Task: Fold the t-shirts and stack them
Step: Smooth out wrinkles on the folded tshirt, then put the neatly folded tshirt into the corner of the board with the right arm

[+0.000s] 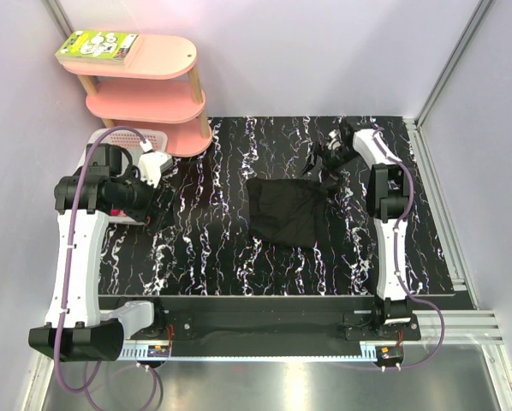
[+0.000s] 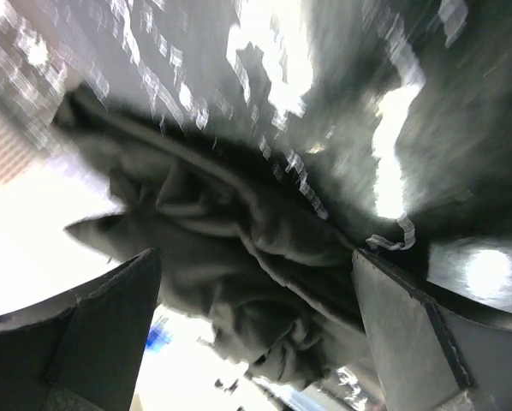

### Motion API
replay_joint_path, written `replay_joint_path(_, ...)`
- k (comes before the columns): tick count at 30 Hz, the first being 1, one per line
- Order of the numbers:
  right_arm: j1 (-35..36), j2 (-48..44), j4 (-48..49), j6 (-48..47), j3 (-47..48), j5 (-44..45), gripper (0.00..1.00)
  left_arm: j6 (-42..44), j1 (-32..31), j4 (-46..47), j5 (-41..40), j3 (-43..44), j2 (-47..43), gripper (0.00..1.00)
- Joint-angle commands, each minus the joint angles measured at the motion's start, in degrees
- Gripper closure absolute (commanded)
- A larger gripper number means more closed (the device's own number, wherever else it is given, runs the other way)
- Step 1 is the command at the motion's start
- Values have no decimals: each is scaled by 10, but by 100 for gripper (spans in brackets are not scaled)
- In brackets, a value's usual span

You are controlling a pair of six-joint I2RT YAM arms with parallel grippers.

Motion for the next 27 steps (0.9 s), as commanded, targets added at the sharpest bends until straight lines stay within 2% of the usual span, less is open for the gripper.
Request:
replay_joint_path(1, 0, -51, 87, -5, -154, -95, 0, -2, 3, -21, 18, 20, -7, 1)
replay_joint_path(2, -1, -65, 113, 7, -188, -131, 0, -2, 1, -20, 19, 19, -8, 1)
replay_joint_path(5, -1, -122, 204, 50, -313, -166, 0, -2, 3, -19, 20, 16, -10, 1)
replay_joint_path(10, 2, -232, 327, 98, -492, -185, 0, 0, 3, -16, 24, 13, -11, 1)
replay_joint_path(18, 9, -268, 339, 103, -529, -182, 0, -9, 2, -16, 35, 19, -3, 1)
replay_joint_path(27, 22, -334, 450, 173, -582, -222, 0, -3, 2, -20, 25, 7, -11, 1)
